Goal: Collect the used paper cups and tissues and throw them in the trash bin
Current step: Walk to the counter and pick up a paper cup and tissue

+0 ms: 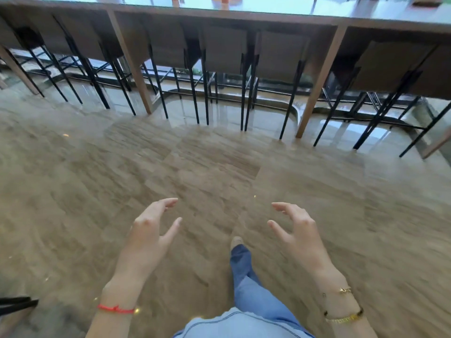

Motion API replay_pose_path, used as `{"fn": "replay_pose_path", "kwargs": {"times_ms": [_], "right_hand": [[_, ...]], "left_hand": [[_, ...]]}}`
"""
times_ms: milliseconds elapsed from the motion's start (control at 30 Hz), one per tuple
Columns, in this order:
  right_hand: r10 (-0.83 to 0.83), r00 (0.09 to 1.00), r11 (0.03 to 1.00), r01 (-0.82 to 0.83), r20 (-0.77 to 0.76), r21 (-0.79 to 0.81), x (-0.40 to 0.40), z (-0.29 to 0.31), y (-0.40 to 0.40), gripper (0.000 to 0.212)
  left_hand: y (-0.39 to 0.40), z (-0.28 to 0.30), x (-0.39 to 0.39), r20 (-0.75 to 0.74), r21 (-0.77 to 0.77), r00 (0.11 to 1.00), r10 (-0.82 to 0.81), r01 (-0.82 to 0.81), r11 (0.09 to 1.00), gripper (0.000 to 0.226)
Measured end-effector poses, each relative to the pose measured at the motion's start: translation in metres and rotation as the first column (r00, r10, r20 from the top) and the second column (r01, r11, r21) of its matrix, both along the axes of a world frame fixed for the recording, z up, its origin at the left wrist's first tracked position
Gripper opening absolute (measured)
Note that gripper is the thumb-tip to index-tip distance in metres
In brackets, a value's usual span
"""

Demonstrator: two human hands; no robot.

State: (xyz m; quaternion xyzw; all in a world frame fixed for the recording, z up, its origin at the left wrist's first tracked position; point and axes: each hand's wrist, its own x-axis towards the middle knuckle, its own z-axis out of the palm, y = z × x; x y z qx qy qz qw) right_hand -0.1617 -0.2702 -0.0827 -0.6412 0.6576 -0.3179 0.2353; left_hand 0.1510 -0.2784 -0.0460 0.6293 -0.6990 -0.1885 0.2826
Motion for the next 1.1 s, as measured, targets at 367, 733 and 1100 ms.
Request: {"fn": "replay_pose_path", "kwargs": {"times_ms": [367, 733, 1100], "right_hand": [[0.105, 0.992, 0.993, -0.109, -0.063, -0.055, -0.013, 0.039, -0.331, 0.039], [0.148, 0.986, 0.987, -0.152, -0.078, -0.049, 0.007, 0.030, -0.588, 0.040], [0.115, 0.992, 0.986, -0.120, -0.049, -0.112, 0.062, 0.053, -0.870, 0.040]], "left_hand": [[-0.300, 0.022, -0.015, -0.035, -0.065, 0.996, 0.082, -0.085, 0.994, 0.039], [-0.549, 0.014, 0.000, -0.035, -0.032, 0.995, 0.091, -0.093, 0.995, 0.040], [-0.840, 0.042, 0.040, 0.040, -0.093, 0.997, 0.064, -0.060, 0.994, 0.041]]}}
